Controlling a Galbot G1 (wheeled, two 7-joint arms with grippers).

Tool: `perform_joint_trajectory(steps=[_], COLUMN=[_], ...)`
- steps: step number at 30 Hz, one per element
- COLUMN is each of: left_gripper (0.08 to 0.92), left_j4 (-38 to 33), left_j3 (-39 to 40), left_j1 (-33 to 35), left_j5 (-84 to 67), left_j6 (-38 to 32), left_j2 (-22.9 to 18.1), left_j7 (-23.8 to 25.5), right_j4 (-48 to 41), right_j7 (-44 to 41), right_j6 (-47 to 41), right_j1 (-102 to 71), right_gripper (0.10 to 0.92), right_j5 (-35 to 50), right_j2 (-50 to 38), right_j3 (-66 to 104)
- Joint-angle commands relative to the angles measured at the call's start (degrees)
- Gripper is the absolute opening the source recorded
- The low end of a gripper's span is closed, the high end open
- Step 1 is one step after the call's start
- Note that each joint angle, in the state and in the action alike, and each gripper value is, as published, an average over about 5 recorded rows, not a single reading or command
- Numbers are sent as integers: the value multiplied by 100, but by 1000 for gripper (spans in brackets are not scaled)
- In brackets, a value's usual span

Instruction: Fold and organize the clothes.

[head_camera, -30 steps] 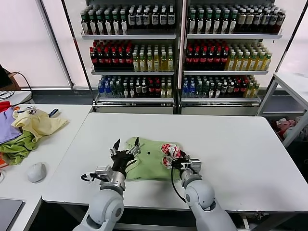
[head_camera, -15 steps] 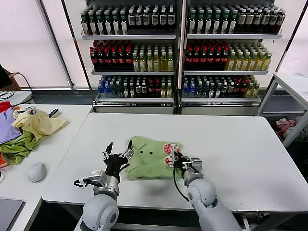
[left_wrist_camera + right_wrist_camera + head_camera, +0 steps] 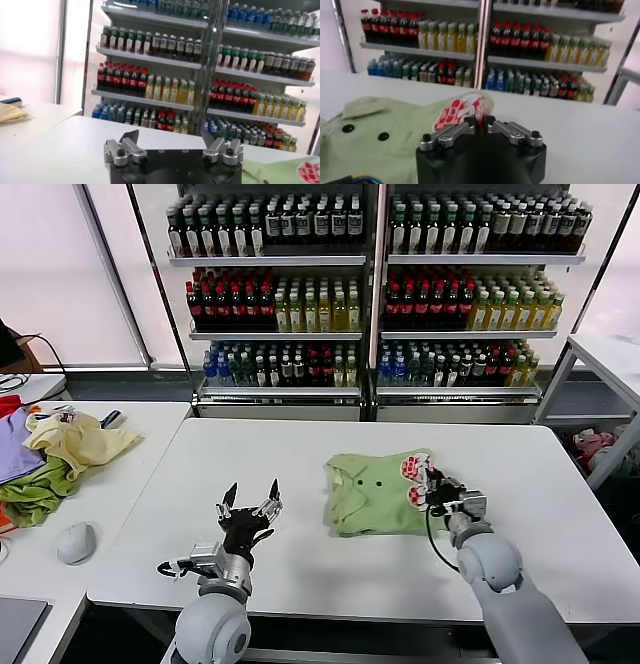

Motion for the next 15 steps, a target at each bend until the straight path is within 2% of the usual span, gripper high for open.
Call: perform_joint_trajectory(steps=[1, 9, 15], left_gripper=[823, 823, 823], left_j4=[-87, -330, -469], left_j3=[0, -11, -20], left_j1=[80, 303, 482], left_j5=[224, 512, 685], left_j6=[-13, -139, -217], left_j2=[-14, 16, 77], left_j7=[37, 209, 344], right_j4=[835, 2165, 2409], right_j7=[-252, -16, -13], right_j6=[954, 1437, 1536], right_j1=[-900, -2197, -2576], right_gripper=[286, 519, 692], right_j5=[-476, -534, -551], right_j2=[-372, -84, 15], right_j3=[844, 1482, 1584])
